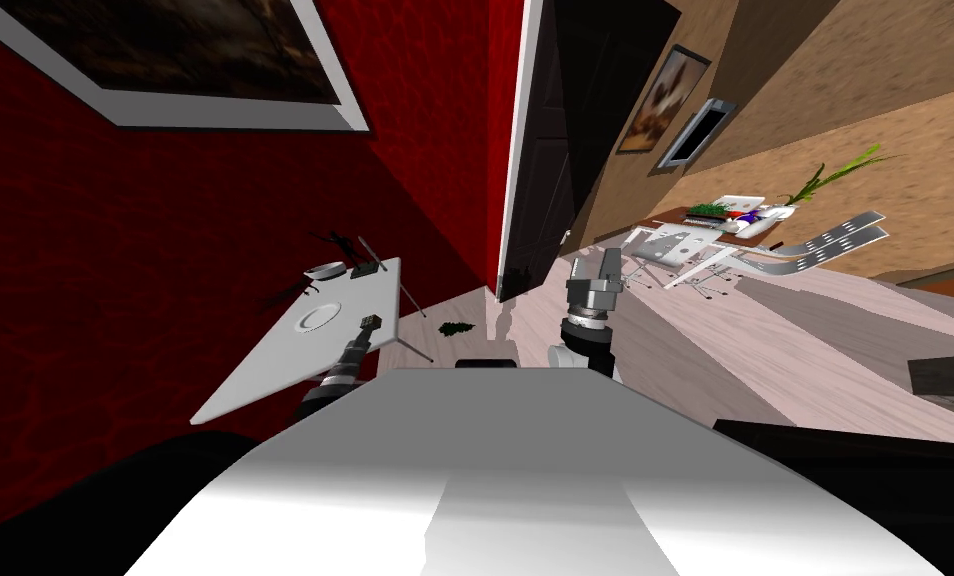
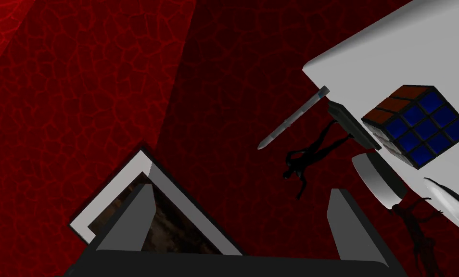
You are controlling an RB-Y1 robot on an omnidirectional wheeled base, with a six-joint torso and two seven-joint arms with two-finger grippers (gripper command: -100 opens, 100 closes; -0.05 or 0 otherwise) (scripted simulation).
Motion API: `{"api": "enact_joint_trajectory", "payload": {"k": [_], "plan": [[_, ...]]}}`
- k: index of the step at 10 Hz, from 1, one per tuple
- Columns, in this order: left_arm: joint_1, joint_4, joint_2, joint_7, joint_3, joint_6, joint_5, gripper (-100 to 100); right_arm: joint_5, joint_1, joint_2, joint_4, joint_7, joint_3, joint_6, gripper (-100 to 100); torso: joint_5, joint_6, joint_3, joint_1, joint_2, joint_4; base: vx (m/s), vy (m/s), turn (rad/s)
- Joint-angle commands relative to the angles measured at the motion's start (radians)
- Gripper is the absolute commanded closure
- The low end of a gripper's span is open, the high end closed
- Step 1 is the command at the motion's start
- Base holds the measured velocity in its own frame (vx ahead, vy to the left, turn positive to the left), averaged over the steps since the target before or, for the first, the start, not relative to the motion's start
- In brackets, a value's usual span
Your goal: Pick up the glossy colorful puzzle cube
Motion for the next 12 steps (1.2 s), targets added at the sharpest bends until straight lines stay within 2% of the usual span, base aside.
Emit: {"api": "enact_joint_trajectory", "payload": {"k": [1,2,3,7,12], "plan": [[0.04,0.009,0.024,0.002,0.017,0.016,0.002,-100,0.0,0.0,0.0,0.0,0.0,0.0,0.0,0,0.0,0.0,0.0,0.0,0.0,0.0,0.079,-0.048,0.012],[0.07,0.018,0.042,0.003,0.028,0.03,0.002,-100,0.0,0.0,0.0,0.0,0.0,0.0,0.0,0,0.0,0.0,0.0,0.001,0.0,0.0,0.1,-0.082,0.021],[0.072,0.018,0.042,0.003,0.028,0.03,0.002,-100,0.0,0.0,0.0,0.0,0.0,0.0,0.0,0,0.0,0.0,0.0,0.0,-0.001,0.0,0.088,-0.058,0.021],[0.182,0.042,0.108,-0.004,0.056,0.076,0.004,-100,0.0,0.0,0.0,0.0,0.0,0.0,0.0,0,0.0,0.0,-0.001,0.001,-0.002,0.0,0.109,-0.056,0.023],[0.301,0.054,0.179,-0.032,0.056,0.125,0.005,-100,0.0,0.0,0.0,0.0,0.0,0.0,0.0,0,0.001,0.0,-0.002,0.004,-0.003,-0.001,0.122,-0.008,0.019]]}}
